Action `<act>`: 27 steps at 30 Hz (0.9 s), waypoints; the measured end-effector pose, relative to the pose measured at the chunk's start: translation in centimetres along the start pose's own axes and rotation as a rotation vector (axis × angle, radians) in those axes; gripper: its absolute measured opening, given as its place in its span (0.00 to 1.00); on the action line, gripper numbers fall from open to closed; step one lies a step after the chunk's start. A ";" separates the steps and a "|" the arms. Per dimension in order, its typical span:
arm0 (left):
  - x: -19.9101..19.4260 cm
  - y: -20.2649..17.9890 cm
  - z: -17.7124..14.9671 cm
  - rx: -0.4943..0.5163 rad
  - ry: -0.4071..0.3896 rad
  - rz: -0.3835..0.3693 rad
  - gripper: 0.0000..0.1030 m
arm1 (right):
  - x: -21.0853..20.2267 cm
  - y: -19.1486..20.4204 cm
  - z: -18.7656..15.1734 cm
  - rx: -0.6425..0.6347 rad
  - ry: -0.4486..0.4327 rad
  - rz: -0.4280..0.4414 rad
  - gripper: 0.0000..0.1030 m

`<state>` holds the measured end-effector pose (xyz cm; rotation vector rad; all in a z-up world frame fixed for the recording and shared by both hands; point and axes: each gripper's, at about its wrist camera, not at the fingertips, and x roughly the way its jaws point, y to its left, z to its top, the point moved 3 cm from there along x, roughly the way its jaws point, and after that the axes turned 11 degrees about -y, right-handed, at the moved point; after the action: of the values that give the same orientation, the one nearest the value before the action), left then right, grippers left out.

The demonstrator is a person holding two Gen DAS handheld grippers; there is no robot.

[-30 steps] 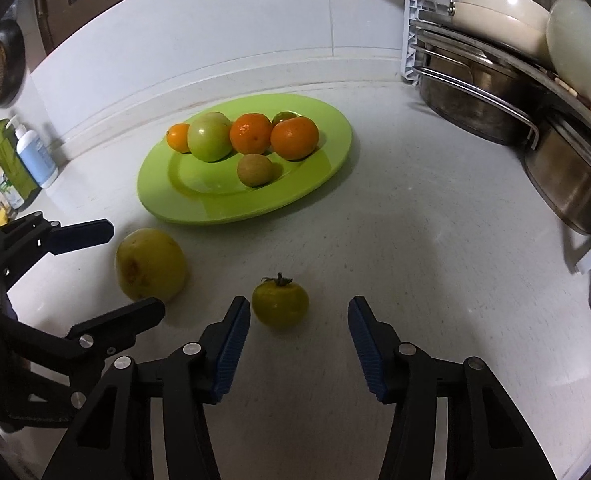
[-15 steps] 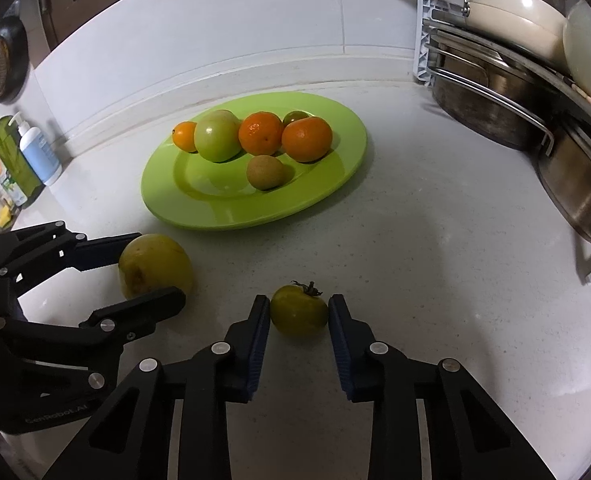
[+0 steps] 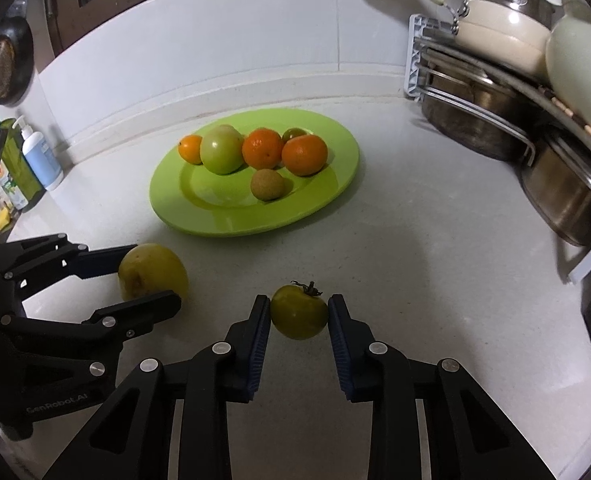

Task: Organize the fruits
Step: 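Carry the yellow-green fruit onto the plate with the left tool while the right tool carries the tomato there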

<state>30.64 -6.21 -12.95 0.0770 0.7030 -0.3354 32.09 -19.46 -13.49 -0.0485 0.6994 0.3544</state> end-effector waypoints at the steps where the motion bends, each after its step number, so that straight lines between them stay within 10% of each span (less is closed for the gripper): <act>1: -0.4 0.0 0.0 -0.004 -0.006 -0.001 0.47 | -0.4 0.1 0.1 0.004 -0.006 0.000 0.30; 27: -7.3 3.0 3.2 0.032 -0.180 0.029 0.47 | -5.2 5.0 4.7 -0.024 -0.162 0.002 0.30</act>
<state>28.40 -1.93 -5.88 0.0860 0.5178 -0.3213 29.67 -15.54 -6.23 -0.0410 0.5349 0.3646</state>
